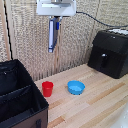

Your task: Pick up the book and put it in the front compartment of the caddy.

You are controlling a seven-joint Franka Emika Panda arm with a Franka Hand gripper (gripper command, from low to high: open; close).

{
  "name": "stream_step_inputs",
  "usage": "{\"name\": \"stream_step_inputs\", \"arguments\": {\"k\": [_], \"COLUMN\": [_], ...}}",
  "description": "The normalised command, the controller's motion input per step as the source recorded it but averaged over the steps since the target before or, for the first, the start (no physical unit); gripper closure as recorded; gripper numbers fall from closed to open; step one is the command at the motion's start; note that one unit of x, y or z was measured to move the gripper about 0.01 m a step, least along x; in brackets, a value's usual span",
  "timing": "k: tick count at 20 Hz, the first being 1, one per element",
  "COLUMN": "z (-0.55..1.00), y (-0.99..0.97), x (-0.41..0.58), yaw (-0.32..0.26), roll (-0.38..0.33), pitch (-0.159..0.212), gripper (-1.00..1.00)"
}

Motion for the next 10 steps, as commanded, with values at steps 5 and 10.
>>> {"name": "stream_step_inputs", "arguments": {"k": [5,10], "z": [0.24,0.24], "y": [0.54,0.58], "x": [-0.111,-0.182], "yaw": [-0.17,-0.15], "roll": [0.0,-0.003], "pitch": [0.0,0.0], "gripper": [1.0,1.0]}}
